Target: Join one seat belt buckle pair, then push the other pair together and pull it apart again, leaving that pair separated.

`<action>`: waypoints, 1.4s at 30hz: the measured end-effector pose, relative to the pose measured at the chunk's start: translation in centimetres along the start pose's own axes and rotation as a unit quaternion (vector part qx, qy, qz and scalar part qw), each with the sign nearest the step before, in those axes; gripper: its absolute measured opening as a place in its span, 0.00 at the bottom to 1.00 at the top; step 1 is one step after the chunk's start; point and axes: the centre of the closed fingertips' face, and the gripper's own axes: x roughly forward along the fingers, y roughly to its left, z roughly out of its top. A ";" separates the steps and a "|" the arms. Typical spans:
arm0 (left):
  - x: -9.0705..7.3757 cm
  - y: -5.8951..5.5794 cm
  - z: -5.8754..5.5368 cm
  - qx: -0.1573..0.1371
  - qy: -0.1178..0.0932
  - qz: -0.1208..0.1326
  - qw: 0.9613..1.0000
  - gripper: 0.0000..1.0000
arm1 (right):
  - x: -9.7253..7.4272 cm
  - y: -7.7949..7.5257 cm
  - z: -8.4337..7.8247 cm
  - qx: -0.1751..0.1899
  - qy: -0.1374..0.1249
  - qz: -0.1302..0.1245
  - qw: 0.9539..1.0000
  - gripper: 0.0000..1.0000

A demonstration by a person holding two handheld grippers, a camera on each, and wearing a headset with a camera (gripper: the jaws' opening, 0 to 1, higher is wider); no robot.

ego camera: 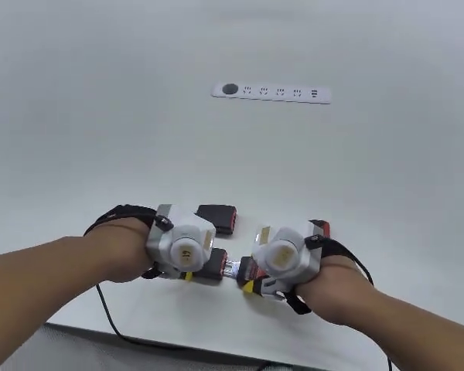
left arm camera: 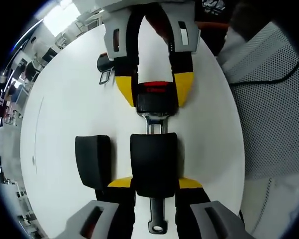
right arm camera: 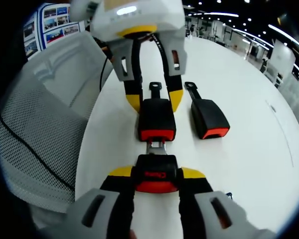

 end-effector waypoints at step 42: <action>-0.2 0.3 -0.2 -0.026 -0.042 -0.007 0.999 0.28 | 0.7 -0.4 1.4 -0.012 -0.021 0.023 0.999 0.32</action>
